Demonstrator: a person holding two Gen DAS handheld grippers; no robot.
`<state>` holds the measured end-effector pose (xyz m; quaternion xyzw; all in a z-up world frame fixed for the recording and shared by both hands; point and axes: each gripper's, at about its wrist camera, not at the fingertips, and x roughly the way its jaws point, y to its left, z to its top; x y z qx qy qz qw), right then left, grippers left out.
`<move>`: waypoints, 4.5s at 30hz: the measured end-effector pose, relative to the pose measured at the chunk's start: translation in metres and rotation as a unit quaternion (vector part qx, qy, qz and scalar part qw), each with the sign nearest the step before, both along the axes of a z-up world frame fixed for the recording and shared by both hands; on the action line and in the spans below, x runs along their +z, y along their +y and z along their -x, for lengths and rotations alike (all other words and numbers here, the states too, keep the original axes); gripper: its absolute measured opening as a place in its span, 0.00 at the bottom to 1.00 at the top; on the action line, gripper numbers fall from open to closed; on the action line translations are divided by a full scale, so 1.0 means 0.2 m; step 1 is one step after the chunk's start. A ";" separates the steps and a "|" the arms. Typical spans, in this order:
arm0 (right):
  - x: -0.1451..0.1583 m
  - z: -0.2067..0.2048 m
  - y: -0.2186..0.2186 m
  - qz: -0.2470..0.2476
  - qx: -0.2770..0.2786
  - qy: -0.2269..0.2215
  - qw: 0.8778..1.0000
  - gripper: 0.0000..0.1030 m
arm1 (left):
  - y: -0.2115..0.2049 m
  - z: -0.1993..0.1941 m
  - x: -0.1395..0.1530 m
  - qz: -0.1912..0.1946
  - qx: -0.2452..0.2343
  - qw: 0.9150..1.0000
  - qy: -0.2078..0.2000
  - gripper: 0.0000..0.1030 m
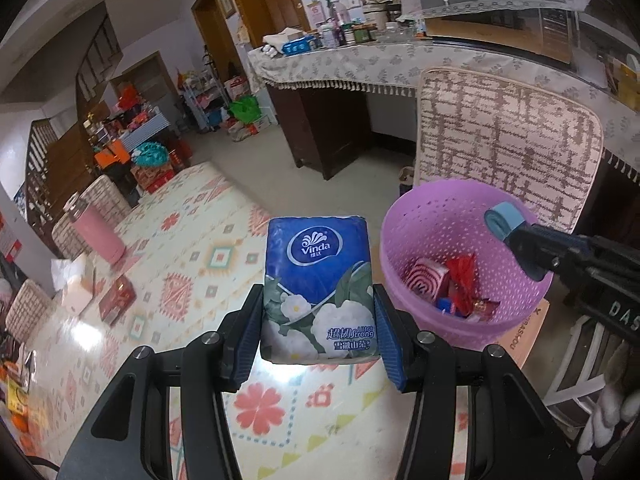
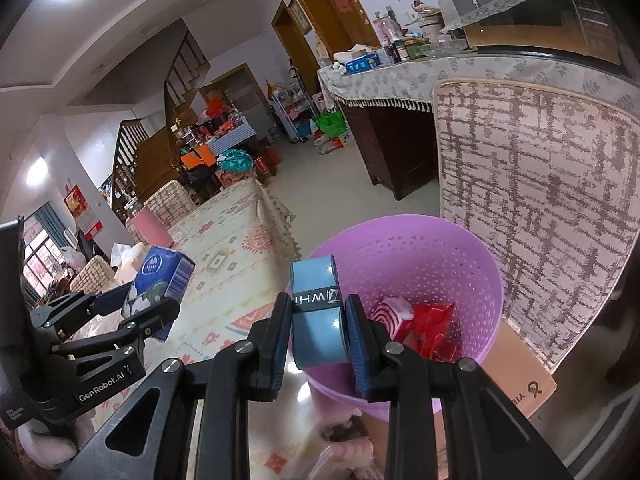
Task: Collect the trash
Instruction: 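Carry the tissue pack and tape roll over to the pink wastebasket, then lower both items into the pink wastebasket and open both tools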
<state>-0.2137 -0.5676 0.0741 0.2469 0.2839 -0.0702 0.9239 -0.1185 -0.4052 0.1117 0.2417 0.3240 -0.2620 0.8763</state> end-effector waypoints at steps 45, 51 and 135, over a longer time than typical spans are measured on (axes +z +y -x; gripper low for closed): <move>-0.11 0.05 -0.14 -0.038 -0.026 0.008 0.999 0.29 | -0.13 -0.07 0.00 0.074 -0.036 0.994 0.078 0.49; -0.12 0.04 -0.02 -0.048 -0.002 0.009 0.999 0.29 | 0.06 -0.02 -0.01 0.084 0.000 0.994 0.073 0.49; 0.01 0.03 0.00 0.143 -0.060 0.029 0.987 0.29 | -0.21 -0.09 -0.04 0.082 -0.044 0.992 0.079 0.49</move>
